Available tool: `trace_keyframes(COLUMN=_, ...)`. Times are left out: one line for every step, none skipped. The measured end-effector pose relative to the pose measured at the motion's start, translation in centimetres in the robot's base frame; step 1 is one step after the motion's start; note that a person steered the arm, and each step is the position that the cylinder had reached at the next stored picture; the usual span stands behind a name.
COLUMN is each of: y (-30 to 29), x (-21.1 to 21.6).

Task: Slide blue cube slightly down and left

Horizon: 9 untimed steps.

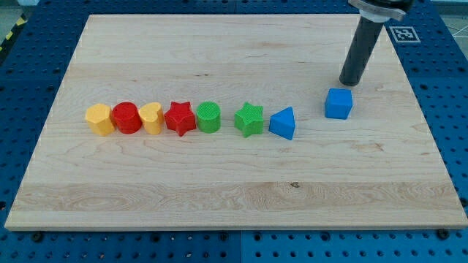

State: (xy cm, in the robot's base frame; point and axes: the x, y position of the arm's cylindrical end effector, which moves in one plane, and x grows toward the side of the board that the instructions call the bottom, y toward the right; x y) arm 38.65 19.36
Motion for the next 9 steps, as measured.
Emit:
trace_keyframes(y=-0.2, x=2.7)
trace_keyframes(y=-0.2, x=4.3)
trace_keyframes(y=-0.2, x=5.1)
trace_keyframes(y=-0.2, x=5.9)
trace_keyframes(y=-0.2, x=6.8)
trace_keyframes(y=-0.4, x=7.9)
trace_keyframes(y=-1.1, x=8.9)
trace_keyframes(y=-0.9, x=8.5)
trace_keyframes(y=0.8, x=5.9)
